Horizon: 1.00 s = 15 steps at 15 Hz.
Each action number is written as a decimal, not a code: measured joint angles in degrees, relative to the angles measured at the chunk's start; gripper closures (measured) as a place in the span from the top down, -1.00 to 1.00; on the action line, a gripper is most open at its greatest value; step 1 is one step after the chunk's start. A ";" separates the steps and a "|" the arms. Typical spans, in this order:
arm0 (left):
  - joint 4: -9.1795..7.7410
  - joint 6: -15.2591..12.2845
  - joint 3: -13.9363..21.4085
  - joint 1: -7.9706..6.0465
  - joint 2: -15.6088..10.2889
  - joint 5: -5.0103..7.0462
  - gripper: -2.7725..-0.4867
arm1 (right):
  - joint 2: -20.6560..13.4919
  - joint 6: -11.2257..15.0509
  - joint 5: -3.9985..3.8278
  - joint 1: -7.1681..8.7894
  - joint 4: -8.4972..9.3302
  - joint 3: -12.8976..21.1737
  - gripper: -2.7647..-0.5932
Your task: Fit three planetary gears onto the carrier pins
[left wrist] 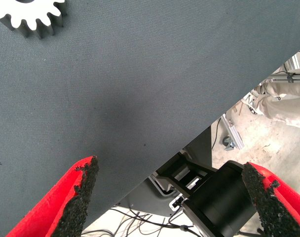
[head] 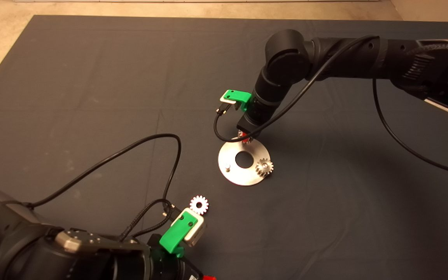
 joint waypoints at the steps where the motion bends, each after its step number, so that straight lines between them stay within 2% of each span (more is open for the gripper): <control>1: 0.00 0.00 0.00 0.00 0.00 0.00 0.38 | 0.01 0.00 -0.09 0.00 -0.02 0.00 -0.73; 4: 0.00 0.00 0.00 0.00 0.00 -0.17 0.38 | 0.63 0.00 -0.59 -0.02 -0.02 0.00 -0.73; 6: 0.01 0.00 0.00 0.00 0.00 -0.17 0.38 | 0.63 0.00 -0.57 -0.02 -0.02 0.00 -0.73; 9: 0.00 0.00 0.00 0.00 -0.02 -0.83 0.38 | 0.63 0.00 -0.61 -0.02 -0.02 0.00 -0.73; 15: 0.02 0.00 0.00 0.00 -0.50 -0.96 0.38 | 0.66 0.00 -0.61 -0.18 -0.10 -0.02 -0.73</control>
